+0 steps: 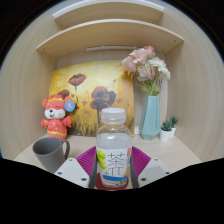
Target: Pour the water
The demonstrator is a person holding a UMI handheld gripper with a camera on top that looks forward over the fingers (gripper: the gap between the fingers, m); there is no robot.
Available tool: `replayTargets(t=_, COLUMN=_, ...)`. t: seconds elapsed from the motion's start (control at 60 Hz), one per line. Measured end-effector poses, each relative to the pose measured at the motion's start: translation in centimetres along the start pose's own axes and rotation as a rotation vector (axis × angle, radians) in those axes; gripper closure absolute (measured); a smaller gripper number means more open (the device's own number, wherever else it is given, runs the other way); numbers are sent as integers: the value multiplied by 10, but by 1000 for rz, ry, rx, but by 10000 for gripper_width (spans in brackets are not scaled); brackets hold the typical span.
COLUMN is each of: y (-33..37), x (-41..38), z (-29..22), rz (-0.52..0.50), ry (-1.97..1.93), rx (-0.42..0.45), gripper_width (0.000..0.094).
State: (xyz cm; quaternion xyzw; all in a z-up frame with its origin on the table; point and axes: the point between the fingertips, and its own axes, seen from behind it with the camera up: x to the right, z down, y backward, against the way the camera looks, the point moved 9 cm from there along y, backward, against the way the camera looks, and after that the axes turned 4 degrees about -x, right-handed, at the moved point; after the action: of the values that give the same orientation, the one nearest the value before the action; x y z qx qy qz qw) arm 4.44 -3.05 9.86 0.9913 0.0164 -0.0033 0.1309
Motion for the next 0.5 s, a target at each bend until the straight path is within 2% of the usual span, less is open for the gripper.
replayTargets(t=0.1, y=3, x=-1, z=0, rz=16, ry=-6, rx=-37, gripper_width=366)
replayTargets(t=0.183, y=10, x=0, z=3, rz=47, ry=15, rx=-60, gripper_width=157)
replayTargets(t=0.233, y=17, x=0, z=5, rz=54, ry=24, rx=-64, gripper_width=74)
replayTargets(t=0.5, y=87, x=-15, z=33, rz=55, ry=-51, rx=-130, gripper_width=79)
